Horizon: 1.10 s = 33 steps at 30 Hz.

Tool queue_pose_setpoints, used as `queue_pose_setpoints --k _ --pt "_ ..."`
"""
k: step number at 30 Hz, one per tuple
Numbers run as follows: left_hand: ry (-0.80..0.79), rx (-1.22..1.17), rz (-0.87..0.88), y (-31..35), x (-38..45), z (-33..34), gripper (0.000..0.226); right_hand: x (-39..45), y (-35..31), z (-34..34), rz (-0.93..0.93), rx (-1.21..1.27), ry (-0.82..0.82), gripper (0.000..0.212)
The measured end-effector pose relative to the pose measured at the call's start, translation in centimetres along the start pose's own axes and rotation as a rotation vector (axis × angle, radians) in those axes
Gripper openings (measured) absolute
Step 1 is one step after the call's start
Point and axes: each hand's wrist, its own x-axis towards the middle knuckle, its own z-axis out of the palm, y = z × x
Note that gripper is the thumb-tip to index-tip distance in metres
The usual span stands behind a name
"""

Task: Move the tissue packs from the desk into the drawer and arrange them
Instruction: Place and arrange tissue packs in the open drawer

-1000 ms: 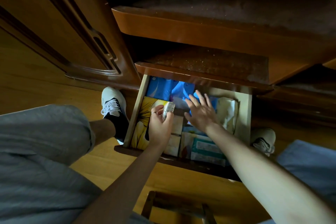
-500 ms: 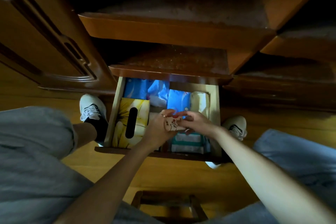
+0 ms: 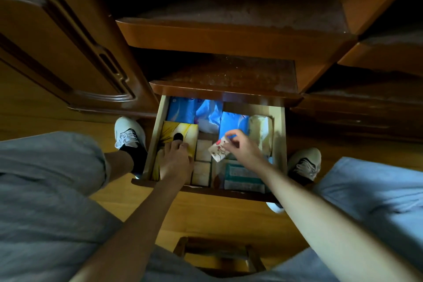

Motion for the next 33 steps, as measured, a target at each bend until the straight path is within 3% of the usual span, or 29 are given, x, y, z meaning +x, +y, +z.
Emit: queue_pose_setpoints --k 8,13,17,22,28,33 --pt "-0.019 -0.107 0.017 -1.0 -0.1 0.9 0.054 4.2 -4.0 4.8 -0.118 -0.448 -0.154 0.034" --pt "-0.044 -0.154 0.002 -0.6 0.6 1.1 0.052 4.3 -3.4 7.4 -0.098 -0.693 -0.206 0.020" --pt "-0.043 -0.155 -0.011 -0.3 1.2 0.9 0.053 5.0 -3.2 8.0 -0.018 -0.597 -0.279 0.024" --pt "0.003 -0.071 -0.003 0.9 0.8 -0.5 0.054 4.2 -4.0 6.0 0.019 -0.434 -0.269 0.053" --pt "0.203 -0.077 0.175 3.3 -0.3 -7.8 0.048 1.1 -7.5 -0.1 -0.085 -0.284 -0.190 0.027" --pt "0.542 -0.089 0.488 7.7 -2.1 -21.0 0.033 -3.0 -13.4 -12.1 -0.228 -0.162 0.100 0.025"
